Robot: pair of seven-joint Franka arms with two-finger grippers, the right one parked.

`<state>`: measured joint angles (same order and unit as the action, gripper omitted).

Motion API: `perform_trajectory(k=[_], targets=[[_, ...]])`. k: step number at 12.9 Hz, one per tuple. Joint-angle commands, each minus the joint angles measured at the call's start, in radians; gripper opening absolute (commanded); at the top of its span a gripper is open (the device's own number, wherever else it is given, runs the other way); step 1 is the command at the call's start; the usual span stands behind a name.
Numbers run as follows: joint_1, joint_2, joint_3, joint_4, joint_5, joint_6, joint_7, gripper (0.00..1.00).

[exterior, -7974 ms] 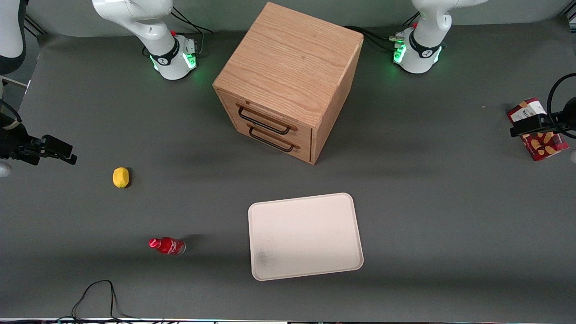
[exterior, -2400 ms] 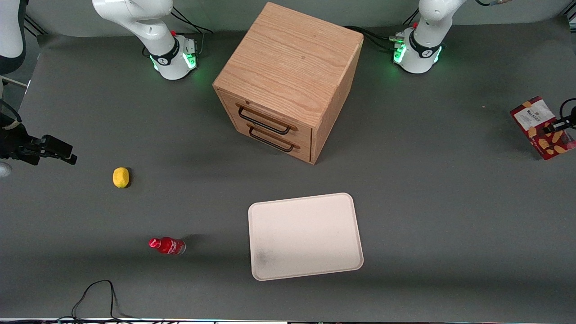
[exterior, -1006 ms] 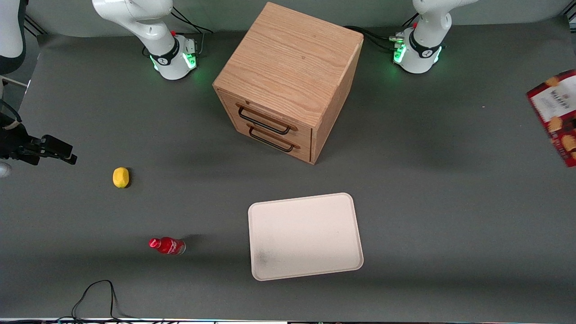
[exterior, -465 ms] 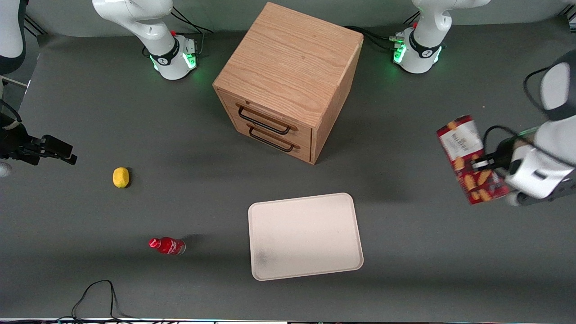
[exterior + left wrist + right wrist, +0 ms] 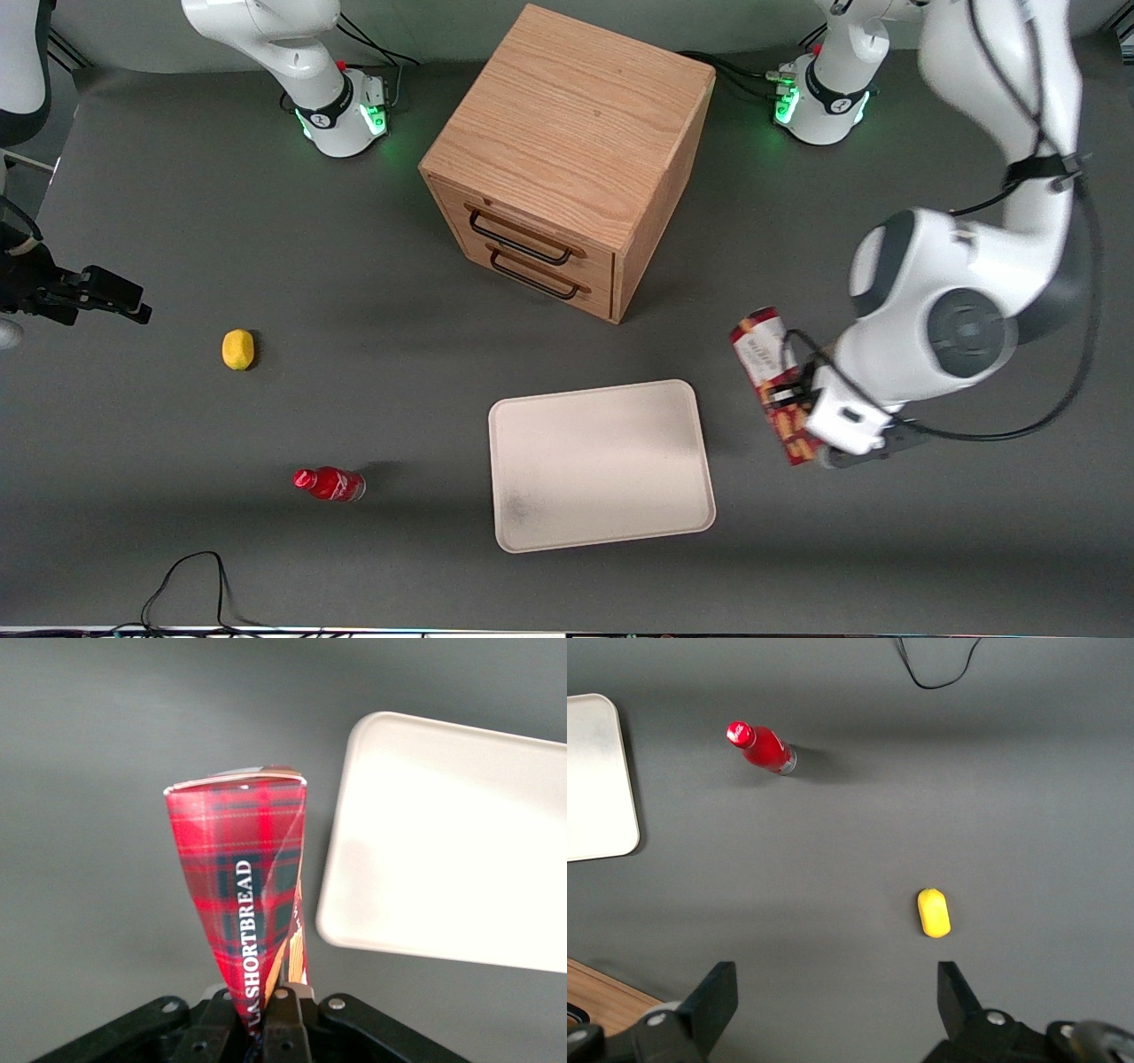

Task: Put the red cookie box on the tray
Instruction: 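Carry the held box with the left gripper over to the white tray, then lower the box onto the tray corner and open the left gripper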

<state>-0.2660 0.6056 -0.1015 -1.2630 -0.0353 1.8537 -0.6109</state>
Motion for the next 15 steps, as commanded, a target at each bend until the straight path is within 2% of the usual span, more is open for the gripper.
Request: perform_trajectory(k=[1,4,6,8,11,15], targets=[[-0.054,0.112,0.016,0.137,-0.003,0.031,-0.030,0.00],[-0.096,0.183,0.017,0.146,0.005,0.131,-0.021,0.00],[-0.113,0.213,0.017,0.148,0.044,0.174,-0.012,0.00],[-0.119,0.241,0.017,0.151,0.054,0.206,0.047,0.00],[-0.122,0.276,0.017,0.168,0.055,0.217,0.118,0.00],[-0.124,0.309,0.019,0.178,0.055,0.257,0.129,0.00]])
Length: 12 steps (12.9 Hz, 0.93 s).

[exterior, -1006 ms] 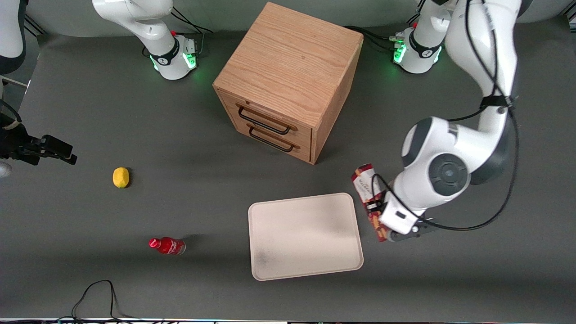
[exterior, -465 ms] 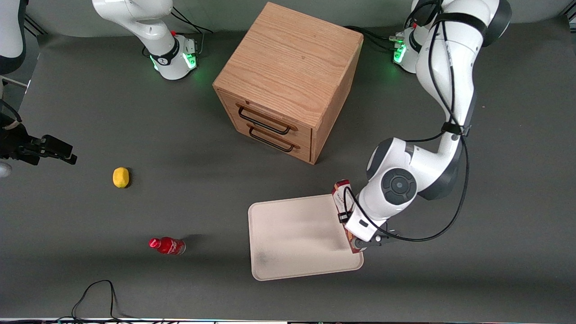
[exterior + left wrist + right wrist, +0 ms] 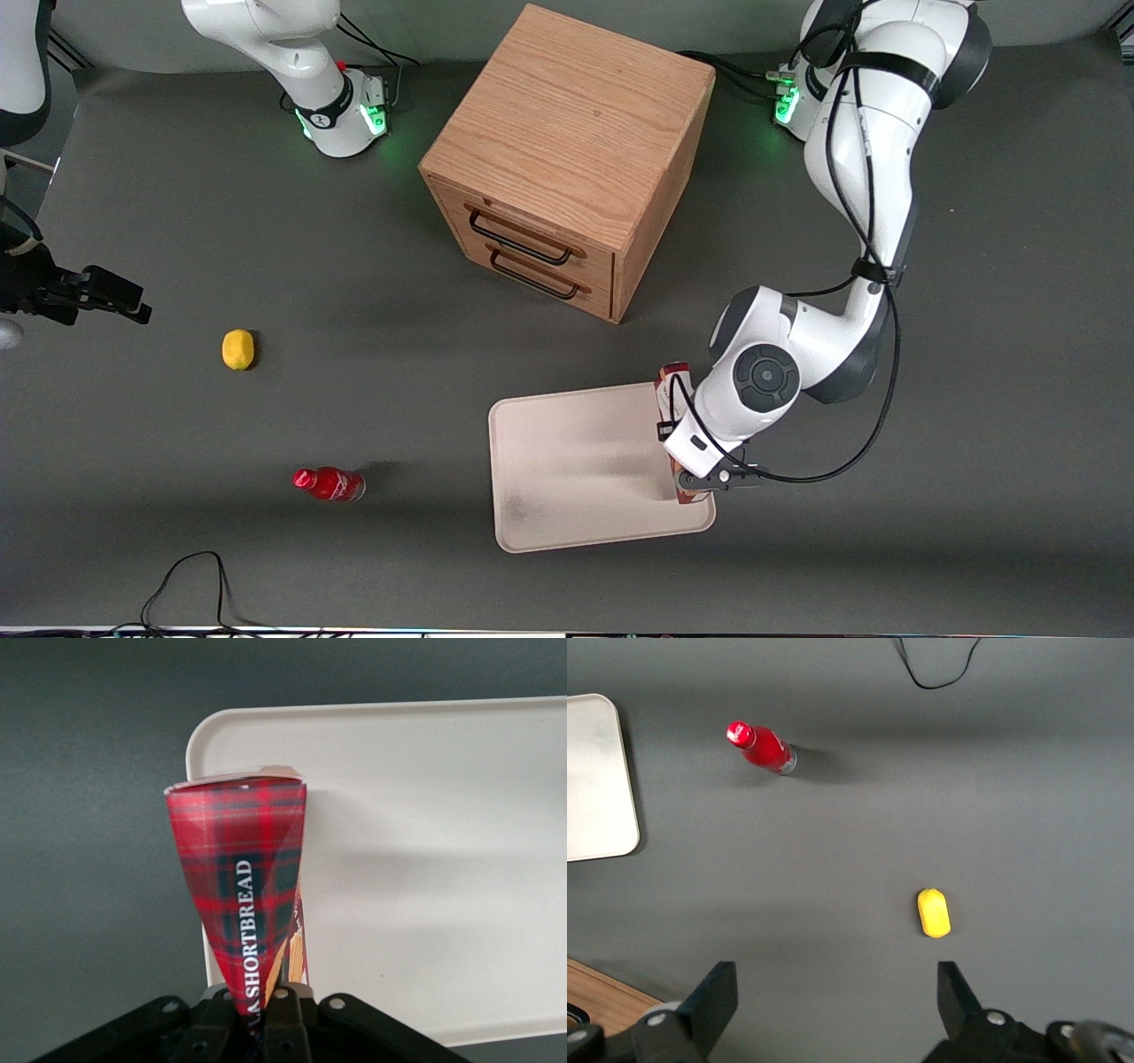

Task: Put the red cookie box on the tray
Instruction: 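Lower the box onto the tray corner and open the left gripper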

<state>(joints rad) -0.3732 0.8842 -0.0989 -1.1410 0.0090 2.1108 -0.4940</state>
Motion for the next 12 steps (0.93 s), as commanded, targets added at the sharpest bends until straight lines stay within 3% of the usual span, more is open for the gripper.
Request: perform_trajectory(k=[1,7,8,9,10,12], targets=[[-0.015,0.039,0.016,0.064,0.011,0.001,0.012,0.00],[-0.012,0.091,0.021,0.087,0.011,0.054,0.008,0.02],[-0.012,0.096,0.021,0.083,0.011,0.063,0.003,0.16],[-0.012,0.102,0.021,0.080,0.011,0.075,0.002,0.64],[-0.015,0.102,0.022,0.076,0.012,0.083,0.002,0.99],[-0.015,0.102,0.021,0.073,0.011,0.083,0.000,1.00]])
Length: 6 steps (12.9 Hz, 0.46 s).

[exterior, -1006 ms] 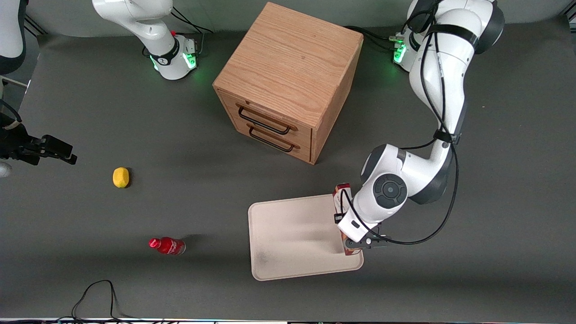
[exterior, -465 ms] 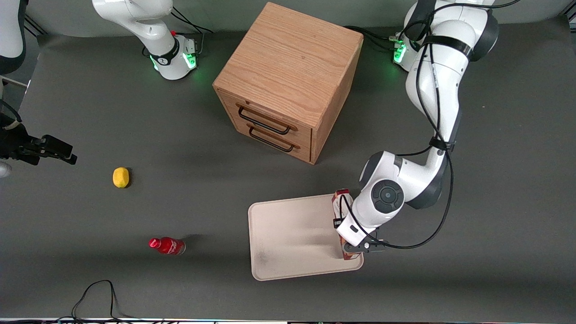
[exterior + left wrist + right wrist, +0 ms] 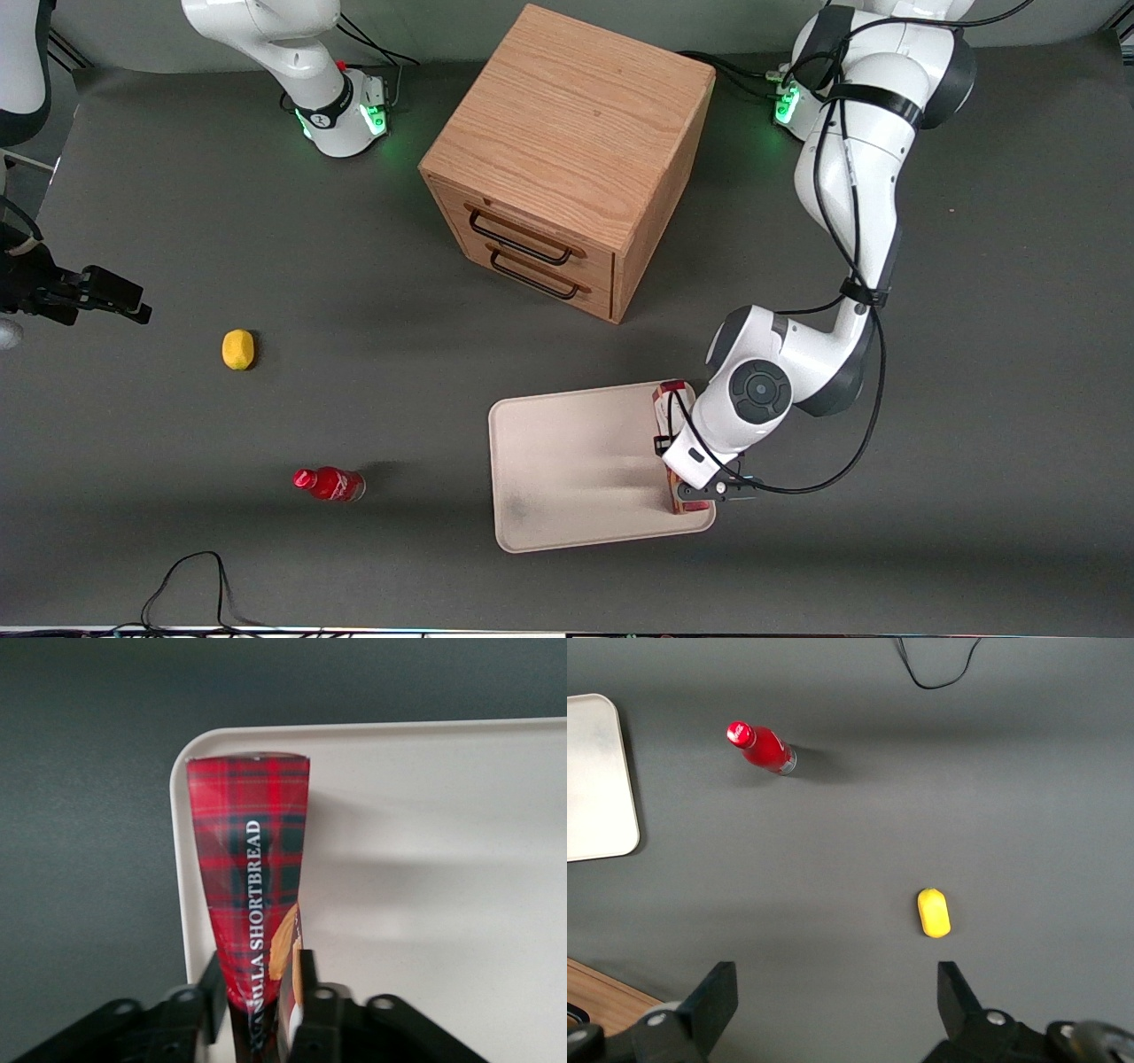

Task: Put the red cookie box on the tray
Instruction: 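Lower the box onto the tray corner and open the left gripper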

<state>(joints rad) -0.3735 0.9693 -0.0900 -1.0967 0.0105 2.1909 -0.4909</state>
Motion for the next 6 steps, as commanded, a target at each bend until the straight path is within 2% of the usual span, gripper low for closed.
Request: perform_trajectory(k=[1,6], targets=[[-0.015,0.017,0.012,0.026,0.009,0.010,-0.006,1.00],[-0.010,0.000,0.013,0.006,0.014,0.001,-0.015,1.00]])
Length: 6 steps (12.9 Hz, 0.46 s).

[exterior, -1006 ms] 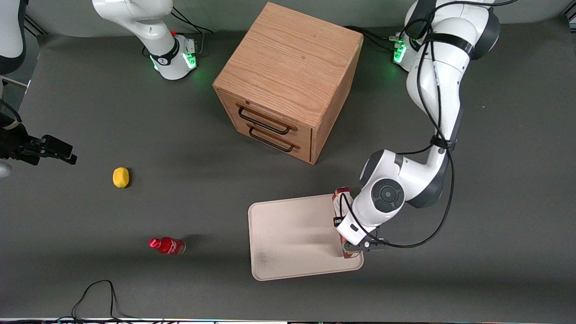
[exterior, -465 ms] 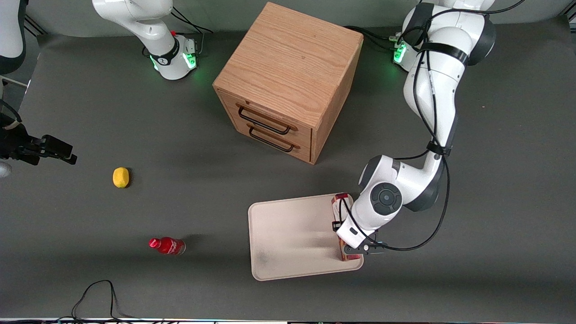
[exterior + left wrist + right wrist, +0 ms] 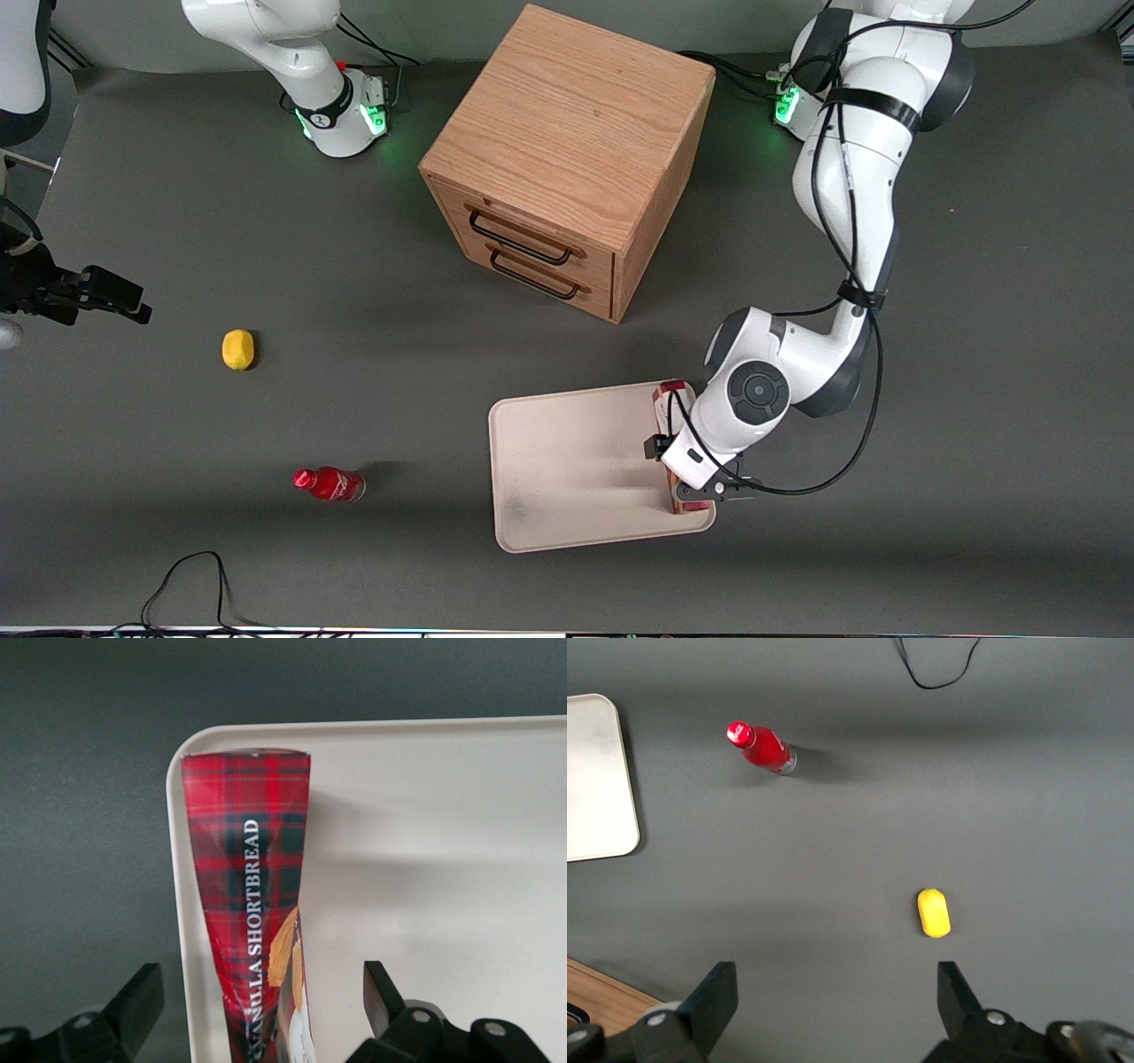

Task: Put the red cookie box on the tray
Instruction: 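Lower the box onto the tray corner and open the left gripper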

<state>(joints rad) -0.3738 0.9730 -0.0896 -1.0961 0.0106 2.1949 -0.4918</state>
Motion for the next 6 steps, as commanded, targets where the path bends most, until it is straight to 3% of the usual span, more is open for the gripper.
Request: perform_trajectory(k=[1,6], targets=[[0.004,-0.019,0.013,-0.034,0.014,0.000,-0.013,1.00],[0.050,-0.180,0.013,-0.132,0.019,-0.156,0.007,1.00]])
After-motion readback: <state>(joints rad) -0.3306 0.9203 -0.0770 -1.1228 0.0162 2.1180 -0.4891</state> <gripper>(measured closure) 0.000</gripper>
